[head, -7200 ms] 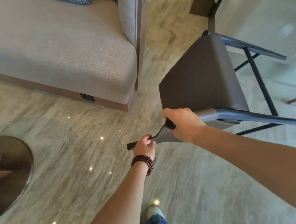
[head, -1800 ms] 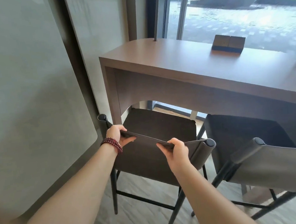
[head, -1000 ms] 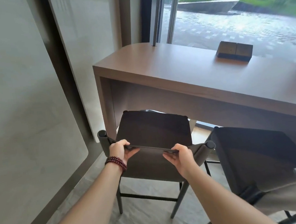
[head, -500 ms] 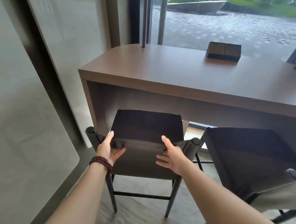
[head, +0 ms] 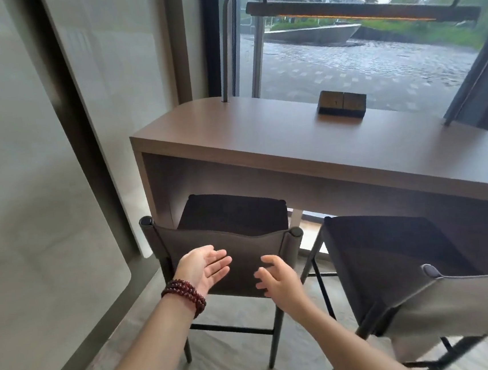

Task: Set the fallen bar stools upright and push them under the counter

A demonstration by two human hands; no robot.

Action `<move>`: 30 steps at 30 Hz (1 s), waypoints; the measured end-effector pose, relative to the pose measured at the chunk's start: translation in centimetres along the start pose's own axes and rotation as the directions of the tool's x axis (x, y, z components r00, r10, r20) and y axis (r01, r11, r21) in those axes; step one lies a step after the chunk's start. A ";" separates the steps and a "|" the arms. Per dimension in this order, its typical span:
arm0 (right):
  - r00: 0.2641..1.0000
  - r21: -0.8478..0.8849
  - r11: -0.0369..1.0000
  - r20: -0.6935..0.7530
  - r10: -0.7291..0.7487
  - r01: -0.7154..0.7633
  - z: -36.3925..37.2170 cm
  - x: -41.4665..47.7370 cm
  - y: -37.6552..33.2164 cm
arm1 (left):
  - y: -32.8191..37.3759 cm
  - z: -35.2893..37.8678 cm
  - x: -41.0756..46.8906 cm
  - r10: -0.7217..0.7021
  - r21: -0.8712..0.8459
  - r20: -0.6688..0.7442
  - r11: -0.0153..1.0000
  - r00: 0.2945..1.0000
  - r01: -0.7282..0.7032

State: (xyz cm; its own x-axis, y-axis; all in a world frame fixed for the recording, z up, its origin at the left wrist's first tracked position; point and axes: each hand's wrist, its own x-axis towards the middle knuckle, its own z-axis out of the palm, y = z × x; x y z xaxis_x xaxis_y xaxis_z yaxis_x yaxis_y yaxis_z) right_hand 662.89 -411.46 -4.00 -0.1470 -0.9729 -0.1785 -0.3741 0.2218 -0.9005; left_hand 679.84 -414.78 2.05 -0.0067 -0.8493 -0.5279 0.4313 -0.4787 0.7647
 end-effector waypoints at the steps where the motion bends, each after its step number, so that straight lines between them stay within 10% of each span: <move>1: 1.000 0.017 0.999 0.001 -0.028 0.028 -0.3 -1.0 0.0 | -0.9 -0.1 -1.2 -0.002 -0.013 0.017 1.000 1.000 0.003; 9: 0.983 0.103 0.978 0.022 -0.184 0.181 -3.9 -9.7 0.7 | -7.1 -1.8 -10.5 0.120 0.083 0.037 0.989 0.992 -0.122; 23: 0.951 -0.251 0.918 0.102 -0.292 0.308 -8.3 -16.2 2.4 | -10.7 -3.7 -17.2 0.396 0.569 0.073 0.737 0.915 -0.364; 27: 0.856 -0.548 0.671 0.195 -0.478 0.500 -7.7 -14.9 2.2 | -10.1 -5.4 -15.1 0.467 0.739 0.107 0.554 0.878 -0.385; 30: 0.801 -0.673 0.488 0.274 -0.533 0.555 -6.4 -12.6 1.5 | -9.2 -6.7 -12.2 0.514 0.880 0.254 0.228 0.819 -0.417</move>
State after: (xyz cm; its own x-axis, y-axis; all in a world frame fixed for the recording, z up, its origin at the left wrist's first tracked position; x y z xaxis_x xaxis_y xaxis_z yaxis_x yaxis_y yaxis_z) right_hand 658.26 -398.49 -0.58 0.3326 -0.9150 0.2283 -0.8806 -0.3880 -0.2720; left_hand 682.01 -398.54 -0.97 -0.0132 -0.9984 0.0547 -0.6925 0.0486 0.7197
